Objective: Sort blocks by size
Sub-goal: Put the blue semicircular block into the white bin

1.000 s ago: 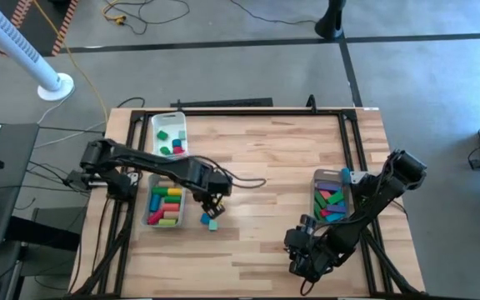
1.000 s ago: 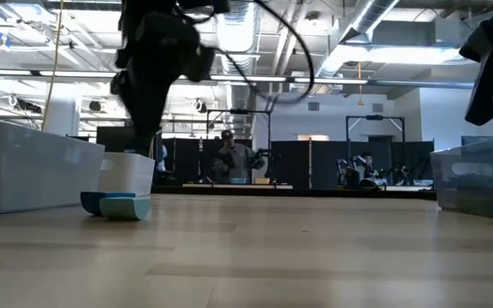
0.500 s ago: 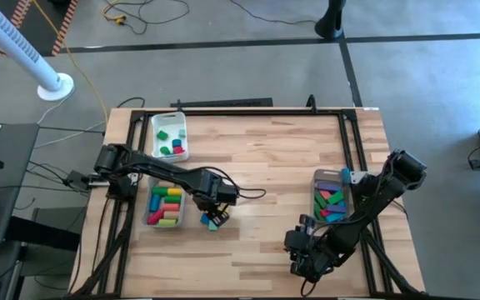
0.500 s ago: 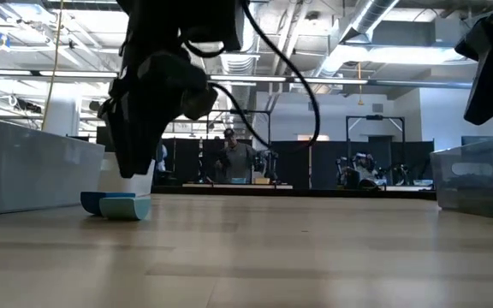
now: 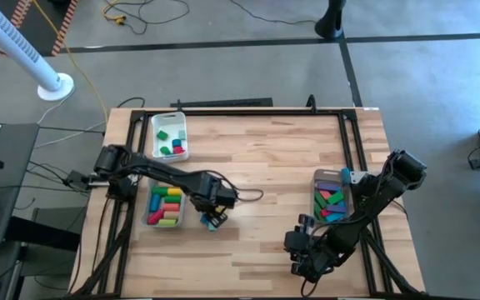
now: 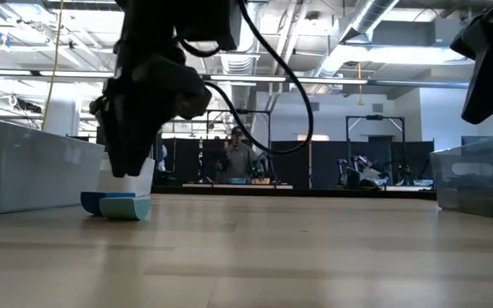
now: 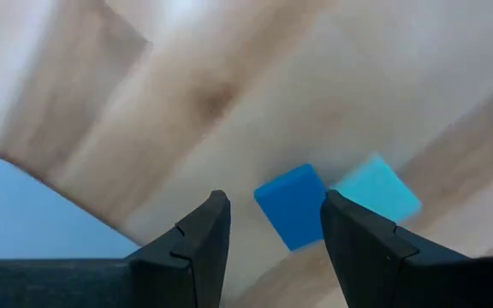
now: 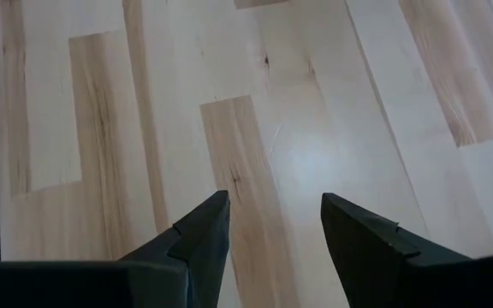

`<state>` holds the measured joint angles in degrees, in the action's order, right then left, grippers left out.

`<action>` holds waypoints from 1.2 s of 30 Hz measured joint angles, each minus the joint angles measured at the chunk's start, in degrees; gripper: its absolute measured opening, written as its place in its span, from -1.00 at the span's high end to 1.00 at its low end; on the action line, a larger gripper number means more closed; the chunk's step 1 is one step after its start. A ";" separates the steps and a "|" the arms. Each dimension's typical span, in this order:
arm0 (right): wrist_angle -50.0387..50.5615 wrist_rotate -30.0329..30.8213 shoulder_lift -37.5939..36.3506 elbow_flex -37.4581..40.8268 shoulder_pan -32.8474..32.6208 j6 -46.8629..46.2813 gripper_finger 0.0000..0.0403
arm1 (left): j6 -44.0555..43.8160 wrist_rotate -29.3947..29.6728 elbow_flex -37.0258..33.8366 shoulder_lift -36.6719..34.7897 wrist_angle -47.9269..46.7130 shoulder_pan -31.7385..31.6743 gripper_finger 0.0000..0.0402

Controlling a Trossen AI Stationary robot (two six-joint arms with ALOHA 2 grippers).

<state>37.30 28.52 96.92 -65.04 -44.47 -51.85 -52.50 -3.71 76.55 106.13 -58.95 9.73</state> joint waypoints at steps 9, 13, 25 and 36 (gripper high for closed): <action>-0.04 0.72 0.00 0.00 0.00 1.09 -0.05 | 0.69 3.80 0.00 -0.01 -2.55 2.40 0.13; -0.04 0.72 0.00 0.00 0.33 2.23 -0.05 | 0.51 3.31 0.00 -0.02 -2.03 3.32 0.13; 0.47 0.91 0.00 0.00 0.74 2.89 -0.05 | -6.14 6.77 0.00 -0.02 -1.10 5.24 0.11; 7.55 -0.36 0.00 0.00 -1.05 2.85 -0.05 | -20.69 8.34 0.02 -0.09 2.66 8.37 -0.41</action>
<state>44.85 28.16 96.92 -65.04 -45.52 -49.00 -73.19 4.63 76.58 106.04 -56.29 18.10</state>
